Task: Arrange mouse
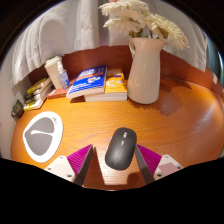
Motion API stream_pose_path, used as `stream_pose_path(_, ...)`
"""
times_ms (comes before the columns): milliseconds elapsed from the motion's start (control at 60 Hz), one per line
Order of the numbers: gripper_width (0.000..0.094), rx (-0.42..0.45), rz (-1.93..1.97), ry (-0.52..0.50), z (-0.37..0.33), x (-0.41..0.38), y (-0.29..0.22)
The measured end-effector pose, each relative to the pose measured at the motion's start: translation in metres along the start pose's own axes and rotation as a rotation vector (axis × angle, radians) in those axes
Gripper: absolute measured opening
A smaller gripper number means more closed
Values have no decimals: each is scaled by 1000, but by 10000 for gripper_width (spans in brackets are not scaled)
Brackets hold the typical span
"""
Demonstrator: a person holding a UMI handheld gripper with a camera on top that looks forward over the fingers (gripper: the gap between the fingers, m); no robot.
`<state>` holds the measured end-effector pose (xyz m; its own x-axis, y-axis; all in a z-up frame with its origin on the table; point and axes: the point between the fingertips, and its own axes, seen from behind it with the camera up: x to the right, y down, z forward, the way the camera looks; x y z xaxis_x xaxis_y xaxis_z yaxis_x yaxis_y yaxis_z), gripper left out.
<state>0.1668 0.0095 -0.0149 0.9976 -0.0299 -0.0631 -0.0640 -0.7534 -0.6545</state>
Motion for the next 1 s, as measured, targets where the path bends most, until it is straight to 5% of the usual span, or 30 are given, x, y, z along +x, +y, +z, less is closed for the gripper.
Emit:
stream_pose_path(233,633,-29,-60,3,19,-2,-16)
stream_pose_path(317,477,-16,-85,-16,22,-5,-19)
stream_pose_path(633,304,-42,-79,-1,24,-6,-18)
stream_pose_path(900,292,-101,-53,55,20,-6,-19)
stream_pose_path(1000,295,-27,-24,68,-18,-22,-58)
